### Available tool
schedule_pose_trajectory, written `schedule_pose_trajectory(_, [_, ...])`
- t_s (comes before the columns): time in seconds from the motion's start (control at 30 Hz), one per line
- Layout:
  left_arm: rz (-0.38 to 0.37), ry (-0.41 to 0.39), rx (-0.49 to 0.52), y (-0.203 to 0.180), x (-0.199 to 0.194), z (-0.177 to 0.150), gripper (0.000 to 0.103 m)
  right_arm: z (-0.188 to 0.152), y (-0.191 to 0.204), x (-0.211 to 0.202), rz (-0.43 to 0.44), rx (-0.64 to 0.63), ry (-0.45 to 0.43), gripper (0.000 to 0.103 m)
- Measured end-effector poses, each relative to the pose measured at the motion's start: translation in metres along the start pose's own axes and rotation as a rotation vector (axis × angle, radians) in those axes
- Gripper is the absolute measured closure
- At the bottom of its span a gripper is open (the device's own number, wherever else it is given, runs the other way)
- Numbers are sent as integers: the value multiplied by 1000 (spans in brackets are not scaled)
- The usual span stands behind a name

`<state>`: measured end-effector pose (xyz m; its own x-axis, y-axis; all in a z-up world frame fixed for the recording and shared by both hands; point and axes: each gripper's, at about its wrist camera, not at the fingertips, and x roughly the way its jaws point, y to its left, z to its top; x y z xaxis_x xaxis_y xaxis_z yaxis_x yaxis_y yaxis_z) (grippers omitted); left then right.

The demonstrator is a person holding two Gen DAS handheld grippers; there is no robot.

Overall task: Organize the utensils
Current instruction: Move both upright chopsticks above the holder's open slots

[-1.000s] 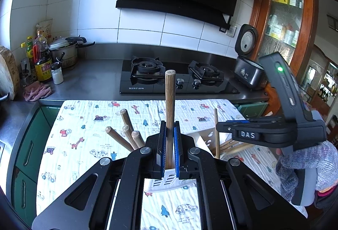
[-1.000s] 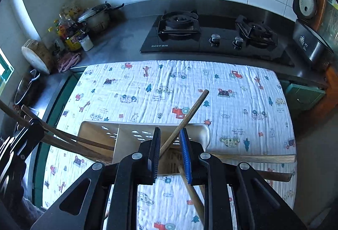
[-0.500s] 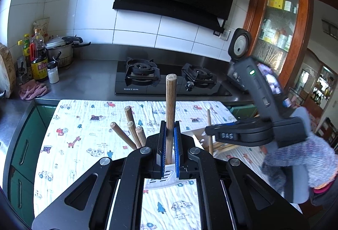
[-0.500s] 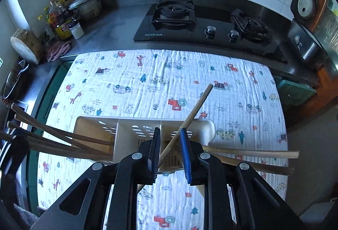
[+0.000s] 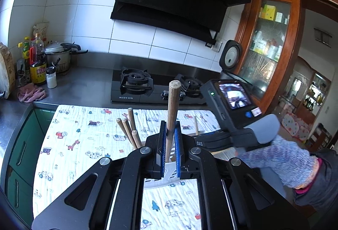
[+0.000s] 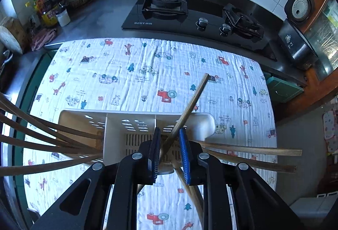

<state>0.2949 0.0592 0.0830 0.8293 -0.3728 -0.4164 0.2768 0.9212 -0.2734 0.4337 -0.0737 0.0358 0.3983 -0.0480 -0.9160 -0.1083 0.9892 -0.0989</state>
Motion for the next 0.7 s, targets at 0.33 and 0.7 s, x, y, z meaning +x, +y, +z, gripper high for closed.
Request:
schedule_pose_trajectory(0.33, [-3, 31, -2, 8, 8, -2, 96, -3, -6, 2, 78, 78, -5, 96])
schedule_pose_trajectory(0.7, [19, 63, 0, 11, 25, -6, 96, -16, -17, -63, 261, 61, -378, 97])
